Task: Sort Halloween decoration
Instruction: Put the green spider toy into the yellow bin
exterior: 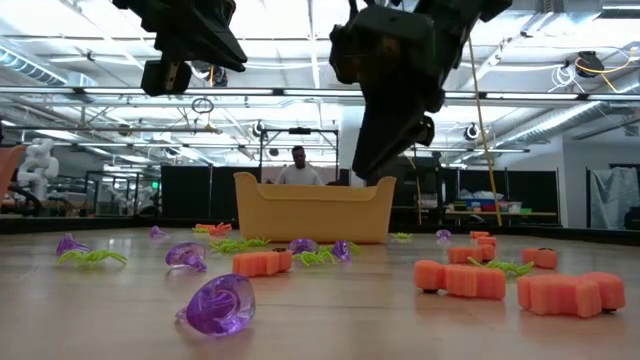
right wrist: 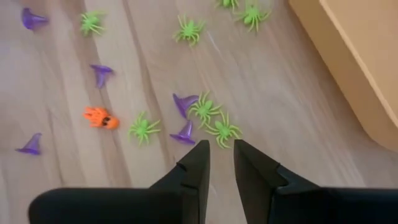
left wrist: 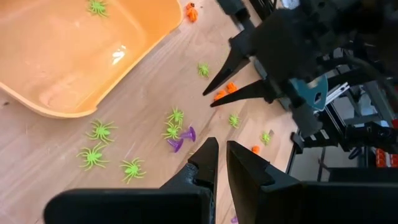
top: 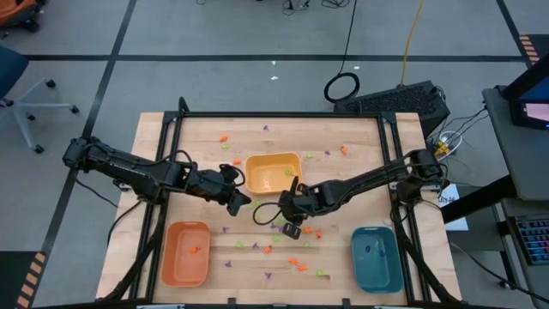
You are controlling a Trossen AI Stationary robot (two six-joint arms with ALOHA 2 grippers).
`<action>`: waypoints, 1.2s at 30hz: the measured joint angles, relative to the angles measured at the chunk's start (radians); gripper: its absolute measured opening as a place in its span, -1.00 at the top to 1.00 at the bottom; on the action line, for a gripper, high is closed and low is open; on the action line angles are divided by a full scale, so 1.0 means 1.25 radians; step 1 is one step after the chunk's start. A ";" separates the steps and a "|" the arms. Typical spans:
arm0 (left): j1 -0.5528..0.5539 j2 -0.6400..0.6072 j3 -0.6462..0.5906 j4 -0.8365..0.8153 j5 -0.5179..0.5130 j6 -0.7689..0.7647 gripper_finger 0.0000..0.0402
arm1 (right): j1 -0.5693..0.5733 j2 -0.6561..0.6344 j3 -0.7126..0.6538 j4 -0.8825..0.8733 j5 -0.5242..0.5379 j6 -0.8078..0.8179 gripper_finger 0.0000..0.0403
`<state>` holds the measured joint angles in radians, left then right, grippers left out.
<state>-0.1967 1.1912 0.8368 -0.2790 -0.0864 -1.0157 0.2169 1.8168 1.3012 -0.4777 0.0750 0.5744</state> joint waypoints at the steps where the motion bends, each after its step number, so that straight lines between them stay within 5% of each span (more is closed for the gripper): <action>1: 0.000 0.000 0.000 0.000 0.000 0.000 0.84 | 0.000 -0.002 0.000 -0.007 0.000 -0.001 0.71; 10: 0.000 0.000 0.000 0.001 0.005 -0.003 0.84 | 0.000 -0.002 -0.093 0.151 -0.019 -0.057 0.62; 24: 0.000 0.000 0.000 0.001 0.009 -0.020 0.84 | 0.000 0.013 -0.208 0.318 -0.025 -0.263 -0.13; 36: -0.001 0.000 0.000 0.008 0.009 -0.021 0.84 | -0.001 0.065 -0.209 0.383 0.004 -0.305 -0.03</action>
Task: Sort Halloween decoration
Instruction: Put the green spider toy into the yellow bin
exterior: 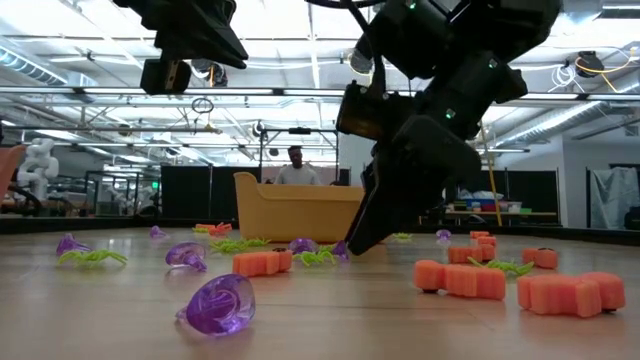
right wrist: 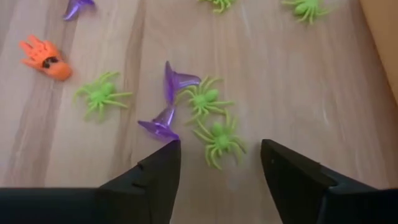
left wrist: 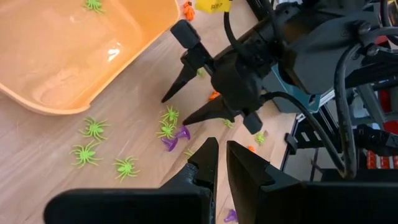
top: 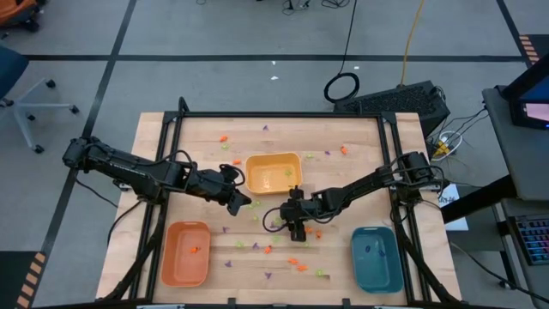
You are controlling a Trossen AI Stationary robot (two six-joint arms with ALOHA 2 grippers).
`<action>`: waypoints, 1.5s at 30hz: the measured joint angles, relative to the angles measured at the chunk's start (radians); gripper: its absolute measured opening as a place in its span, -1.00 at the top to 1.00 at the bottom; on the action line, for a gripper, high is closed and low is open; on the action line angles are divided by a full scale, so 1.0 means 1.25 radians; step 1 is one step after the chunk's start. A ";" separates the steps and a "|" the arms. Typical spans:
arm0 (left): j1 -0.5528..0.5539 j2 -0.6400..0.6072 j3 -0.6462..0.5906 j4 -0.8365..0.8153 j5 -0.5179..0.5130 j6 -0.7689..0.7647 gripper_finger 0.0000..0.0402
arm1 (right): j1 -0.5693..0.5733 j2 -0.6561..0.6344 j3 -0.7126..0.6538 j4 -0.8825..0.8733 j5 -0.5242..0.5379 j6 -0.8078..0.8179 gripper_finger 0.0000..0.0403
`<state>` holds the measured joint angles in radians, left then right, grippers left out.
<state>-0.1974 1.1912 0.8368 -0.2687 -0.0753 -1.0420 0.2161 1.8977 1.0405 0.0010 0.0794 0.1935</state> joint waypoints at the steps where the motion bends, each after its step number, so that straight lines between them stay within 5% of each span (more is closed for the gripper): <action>1: 0.000 0.000 0.000 0.000 0.000 0.000 0.84 | 0.000 0.000 0.000 0.002 -0.002 -0.004 -0.02; 12: 0.000 0.000 0.000 -0.001 0.000 -0.012 0.84 | 0.000 0.017 0.002 0.024 -0.061 -0.032 0.01; 32: 0.001 0.000 0.000 -0.002 -0.006 -0.020 0.84 | -0.001 0.019 0.002 0.029 -0.061 0.009 0.43; 45: 0.000 0.000 0.000 -0.002 -0.011 -0.019 0.84 | -0.001 0.015 0.002 0.025 -0.065 0.009 0.46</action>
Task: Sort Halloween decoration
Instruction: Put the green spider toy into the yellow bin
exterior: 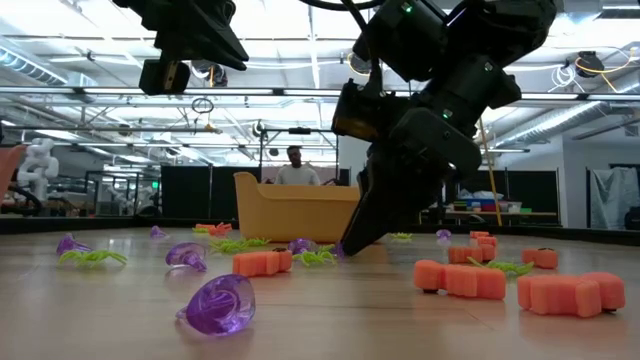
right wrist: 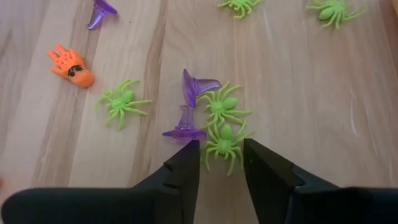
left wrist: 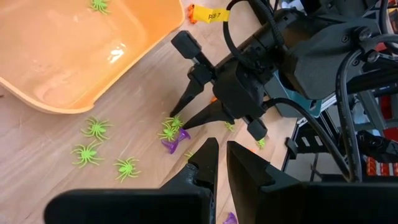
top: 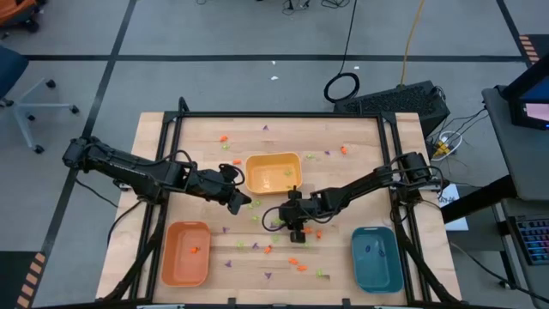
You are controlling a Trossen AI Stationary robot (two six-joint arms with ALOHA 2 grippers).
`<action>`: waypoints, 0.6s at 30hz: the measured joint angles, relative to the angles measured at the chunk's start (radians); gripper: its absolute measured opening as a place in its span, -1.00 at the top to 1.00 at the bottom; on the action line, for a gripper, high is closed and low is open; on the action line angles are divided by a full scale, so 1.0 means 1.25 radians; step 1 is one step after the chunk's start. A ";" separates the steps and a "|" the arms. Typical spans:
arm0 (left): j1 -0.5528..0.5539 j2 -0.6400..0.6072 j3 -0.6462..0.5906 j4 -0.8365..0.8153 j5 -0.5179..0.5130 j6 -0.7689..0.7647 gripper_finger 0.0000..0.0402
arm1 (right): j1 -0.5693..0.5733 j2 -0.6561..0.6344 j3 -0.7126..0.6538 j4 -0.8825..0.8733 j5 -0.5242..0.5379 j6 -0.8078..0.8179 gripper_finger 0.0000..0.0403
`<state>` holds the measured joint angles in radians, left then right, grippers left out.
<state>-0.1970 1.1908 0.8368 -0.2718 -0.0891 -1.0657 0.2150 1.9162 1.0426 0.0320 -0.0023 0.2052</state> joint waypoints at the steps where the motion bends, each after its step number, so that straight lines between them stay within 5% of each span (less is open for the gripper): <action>1: 0.000 0.000 0.000 0.000 0.000 0.000 0.84 | 0.000 -0.005 0.000 -0.006 -0.001 0.002 0.46; 18: 0.000 0.000 0.000 -0.001 -0.013 0.006 0.84 | 0.001 -0.046 -0.002 -0.053 0.002 0.015 0.45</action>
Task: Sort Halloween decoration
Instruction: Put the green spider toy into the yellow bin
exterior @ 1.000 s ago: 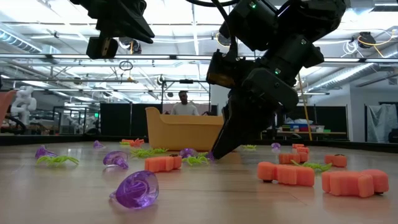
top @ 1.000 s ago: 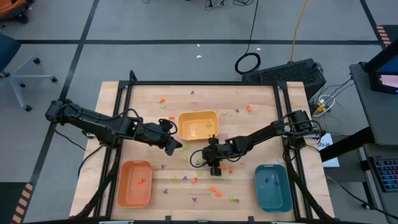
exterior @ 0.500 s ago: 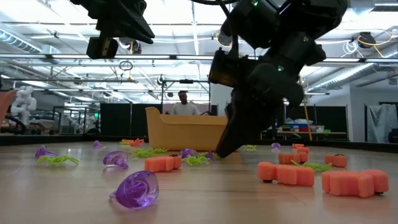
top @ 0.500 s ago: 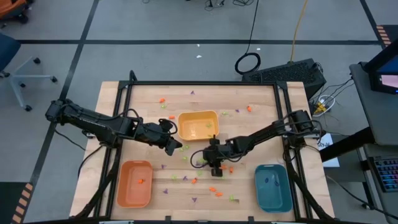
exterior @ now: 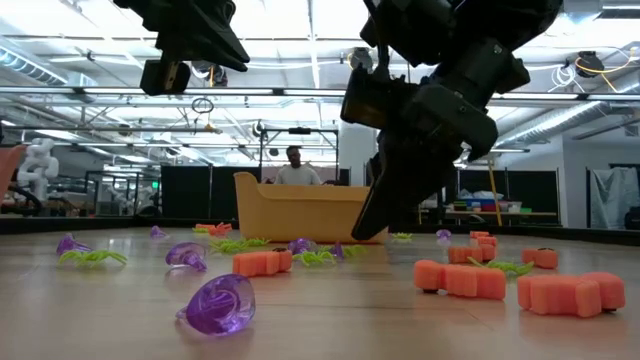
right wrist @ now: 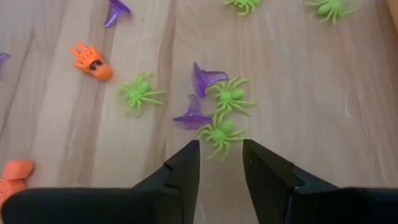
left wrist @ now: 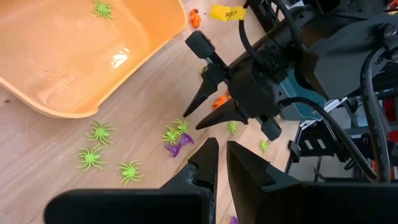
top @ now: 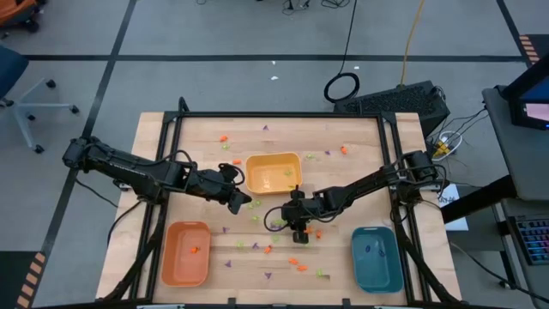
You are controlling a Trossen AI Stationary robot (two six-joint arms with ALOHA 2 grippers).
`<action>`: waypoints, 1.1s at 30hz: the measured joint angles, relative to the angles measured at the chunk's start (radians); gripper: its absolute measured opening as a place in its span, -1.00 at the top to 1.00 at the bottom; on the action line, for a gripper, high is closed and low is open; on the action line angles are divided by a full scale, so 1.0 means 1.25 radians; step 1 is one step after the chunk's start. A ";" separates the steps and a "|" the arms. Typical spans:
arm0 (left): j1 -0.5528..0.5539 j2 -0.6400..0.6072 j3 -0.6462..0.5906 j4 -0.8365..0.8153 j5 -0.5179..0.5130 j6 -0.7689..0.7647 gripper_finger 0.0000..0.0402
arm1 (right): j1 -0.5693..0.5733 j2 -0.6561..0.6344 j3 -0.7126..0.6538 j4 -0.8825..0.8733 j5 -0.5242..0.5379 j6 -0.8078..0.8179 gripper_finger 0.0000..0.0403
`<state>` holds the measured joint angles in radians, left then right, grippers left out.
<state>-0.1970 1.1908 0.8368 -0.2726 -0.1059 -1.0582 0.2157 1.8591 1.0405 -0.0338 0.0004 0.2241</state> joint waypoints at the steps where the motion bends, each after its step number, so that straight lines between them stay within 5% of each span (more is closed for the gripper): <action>1: 0.000 0.000 0.000 0.000 0.000 0.000 0.84 | 0.000 0.000 0.000 0.000 0.000 -0.001 0.44; 12: 0.000 0.000 0.000 0.001 0.000 0.000 0.84 | -0.001 0.031 0.002 0.008 -0.019 -0.001 0.49; 25: 0.000 0.000 0.000 -0.005 0.000 0.000 0.84 | -0.001 0.033 0.002 0.007 -0.019 0.000 0.95; 33: 0.000 0.000 0.000 -0.005 0.000 0.000 0.84 | -0.001 0.033 0.002 0.007 -0.023 0.022 1.00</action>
<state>-0.1970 1.1908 0.8368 -0.2789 -0.1062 -1.0584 0.2142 1.8999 1.0424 -0.0246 -0.0279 0.2510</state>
